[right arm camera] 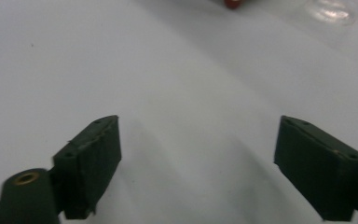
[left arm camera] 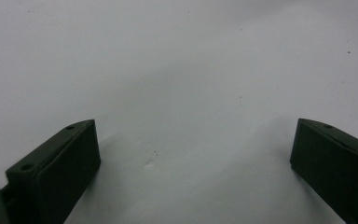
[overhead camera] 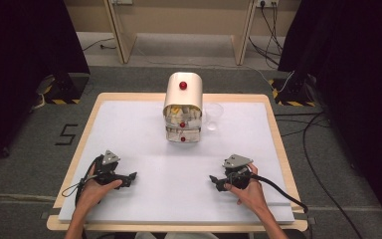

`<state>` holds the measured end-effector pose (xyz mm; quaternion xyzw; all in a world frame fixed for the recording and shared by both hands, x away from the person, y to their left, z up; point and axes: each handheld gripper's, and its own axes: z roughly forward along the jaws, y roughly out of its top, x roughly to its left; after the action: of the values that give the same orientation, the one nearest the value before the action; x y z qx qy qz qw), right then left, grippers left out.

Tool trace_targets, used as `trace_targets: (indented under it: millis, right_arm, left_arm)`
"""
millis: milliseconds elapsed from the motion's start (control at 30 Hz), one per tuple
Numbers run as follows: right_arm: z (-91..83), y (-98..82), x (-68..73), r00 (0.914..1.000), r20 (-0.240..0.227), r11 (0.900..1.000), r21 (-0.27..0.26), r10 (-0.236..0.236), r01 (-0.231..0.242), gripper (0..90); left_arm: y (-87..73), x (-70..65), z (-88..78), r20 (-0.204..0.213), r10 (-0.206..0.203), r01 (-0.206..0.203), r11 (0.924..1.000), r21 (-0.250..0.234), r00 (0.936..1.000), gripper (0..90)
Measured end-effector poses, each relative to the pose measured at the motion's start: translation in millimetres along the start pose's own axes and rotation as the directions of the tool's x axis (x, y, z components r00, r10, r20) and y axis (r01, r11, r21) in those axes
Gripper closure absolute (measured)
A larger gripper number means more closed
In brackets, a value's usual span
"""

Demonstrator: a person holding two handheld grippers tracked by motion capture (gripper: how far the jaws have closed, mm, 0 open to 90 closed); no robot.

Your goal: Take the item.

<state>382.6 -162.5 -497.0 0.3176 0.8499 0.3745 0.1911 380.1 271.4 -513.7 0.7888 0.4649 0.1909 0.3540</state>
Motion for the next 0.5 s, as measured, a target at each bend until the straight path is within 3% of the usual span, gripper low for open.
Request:
trace_targets:
  millis: [167, 267, 500]
  right_arm:
    - [-3.5, 3.8, -1.8, 0.9998, -0.002, 0.998, -0.059, 0.018, -0.019, 16.2]
    - [-5.6, 8.7, 0.2, 0.9997, 0.02, 0.997, -0.069, -0.017, 0.018, 15.9]
    - [-5.6, 25.9, 8.9, 0.9987, -0.007, 0.994, -0.099, -0.051, 0.05, 17.5]
  left_arm:
    - [0.1, 0.0, 0.0, 0.0, 0.0, 0.0, 1.0, 0.001, 1.0, 0.4]
    - [0.1, 0.0, 0.0, 0.0, 0.001, -0.001, 1.0, 0.001, 1.0, 0.3]
    - [0.1, 0.0, 0.0, 0.0, 0.001, -0.001, 1.0, 0.001, 1.0, 0.3]
